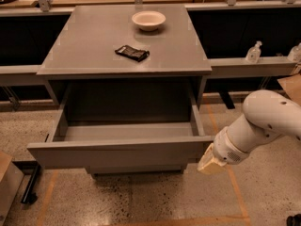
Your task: Close top drawer
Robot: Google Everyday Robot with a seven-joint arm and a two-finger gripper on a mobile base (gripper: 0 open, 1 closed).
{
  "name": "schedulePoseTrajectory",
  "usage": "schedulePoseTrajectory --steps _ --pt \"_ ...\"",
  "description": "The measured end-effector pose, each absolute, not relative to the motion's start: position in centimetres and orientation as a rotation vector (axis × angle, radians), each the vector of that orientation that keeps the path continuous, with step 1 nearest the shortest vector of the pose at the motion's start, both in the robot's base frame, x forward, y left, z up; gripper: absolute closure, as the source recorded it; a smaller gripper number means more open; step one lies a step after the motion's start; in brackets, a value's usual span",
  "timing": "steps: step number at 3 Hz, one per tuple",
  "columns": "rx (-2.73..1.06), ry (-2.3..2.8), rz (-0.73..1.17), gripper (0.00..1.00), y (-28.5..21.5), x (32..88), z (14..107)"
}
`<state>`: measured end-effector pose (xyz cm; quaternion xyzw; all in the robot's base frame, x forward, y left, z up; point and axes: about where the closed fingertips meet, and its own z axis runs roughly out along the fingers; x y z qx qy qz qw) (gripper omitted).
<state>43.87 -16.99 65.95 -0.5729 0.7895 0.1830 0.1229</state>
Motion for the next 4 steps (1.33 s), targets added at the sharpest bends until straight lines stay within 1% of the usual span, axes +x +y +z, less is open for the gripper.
schedulePoseTrajectory --steps 1,2,3,4 --pt "-1.661 2.162 0.5 1.0 -15.4 49.3 66.0" --pt "-1.661 2.162 0.5 1.0 -15.4 49.3 66.0" --pt "-1.639 2.153 0.423 1.0 -15.2 50.8 65.8" --pt "-1.658 2.048 0.325 1.0 -14.2 55.7 66.2"
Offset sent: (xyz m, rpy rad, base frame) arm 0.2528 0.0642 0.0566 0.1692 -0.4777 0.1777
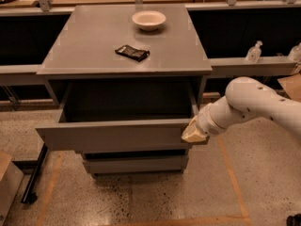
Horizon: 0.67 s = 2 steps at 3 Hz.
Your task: Close top drawer
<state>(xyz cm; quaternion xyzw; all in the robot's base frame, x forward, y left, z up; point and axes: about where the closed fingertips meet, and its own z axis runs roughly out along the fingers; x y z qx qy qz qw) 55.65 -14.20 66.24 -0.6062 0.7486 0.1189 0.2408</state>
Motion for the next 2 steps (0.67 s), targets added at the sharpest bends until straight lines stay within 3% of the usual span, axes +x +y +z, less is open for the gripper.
schedulePoseTrajectory --steps 2 --pt "-1.673 1.992 0.307 1.0 -13.42 57.7 66.7"
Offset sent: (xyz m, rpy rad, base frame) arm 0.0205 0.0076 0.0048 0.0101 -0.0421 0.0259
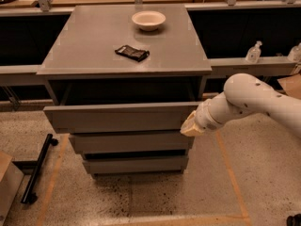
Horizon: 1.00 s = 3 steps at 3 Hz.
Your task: Close top drawer
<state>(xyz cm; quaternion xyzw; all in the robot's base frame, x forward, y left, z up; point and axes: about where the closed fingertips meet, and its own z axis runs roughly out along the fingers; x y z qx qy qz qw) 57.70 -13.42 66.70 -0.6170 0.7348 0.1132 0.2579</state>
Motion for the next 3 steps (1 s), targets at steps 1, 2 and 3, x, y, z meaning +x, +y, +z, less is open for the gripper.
schedulePoseTrajectory --steps 1,2,3 --pt "-1.648 1.974 0.287 1.0 -13.2 59.5 66.3" --pt "-1.659 1.893 0.226 1.0 -12.1 63.8 66.3" --pt "-1.656 1.887 0.224 0.82 -11.9 64.2 66.5"
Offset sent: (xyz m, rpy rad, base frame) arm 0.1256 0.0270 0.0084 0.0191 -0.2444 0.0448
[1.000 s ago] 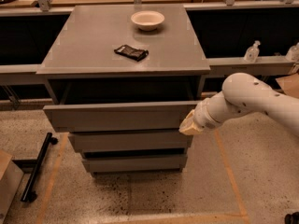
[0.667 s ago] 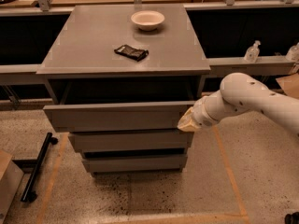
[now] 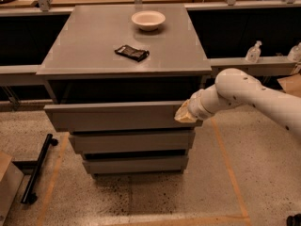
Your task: Close top drawer
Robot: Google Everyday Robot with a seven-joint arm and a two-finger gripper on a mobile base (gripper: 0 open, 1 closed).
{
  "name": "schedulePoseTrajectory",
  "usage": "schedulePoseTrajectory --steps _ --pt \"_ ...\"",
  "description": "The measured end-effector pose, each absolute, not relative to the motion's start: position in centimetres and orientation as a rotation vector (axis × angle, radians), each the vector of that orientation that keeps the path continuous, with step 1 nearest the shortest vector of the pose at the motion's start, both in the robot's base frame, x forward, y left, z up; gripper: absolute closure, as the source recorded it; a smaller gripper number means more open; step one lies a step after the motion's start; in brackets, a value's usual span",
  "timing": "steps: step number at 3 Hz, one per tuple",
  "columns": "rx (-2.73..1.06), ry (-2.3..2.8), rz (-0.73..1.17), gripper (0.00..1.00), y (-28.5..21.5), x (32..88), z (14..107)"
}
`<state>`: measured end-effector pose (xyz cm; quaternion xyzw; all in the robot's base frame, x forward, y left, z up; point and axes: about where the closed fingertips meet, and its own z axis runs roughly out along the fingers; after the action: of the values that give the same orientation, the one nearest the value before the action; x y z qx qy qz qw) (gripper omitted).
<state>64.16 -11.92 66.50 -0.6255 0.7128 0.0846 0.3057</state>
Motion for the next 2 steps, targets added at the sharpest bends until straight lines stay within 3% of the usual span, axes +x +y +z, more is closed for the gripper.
schedulePoseTrajectory --steps 1,2 --pt "-1.659 1.887 0.228 0.59 -11.75 64.12 66.32" --pt "-1.674 1.902 0.207 0.5 -11.73 63.46 66.06"
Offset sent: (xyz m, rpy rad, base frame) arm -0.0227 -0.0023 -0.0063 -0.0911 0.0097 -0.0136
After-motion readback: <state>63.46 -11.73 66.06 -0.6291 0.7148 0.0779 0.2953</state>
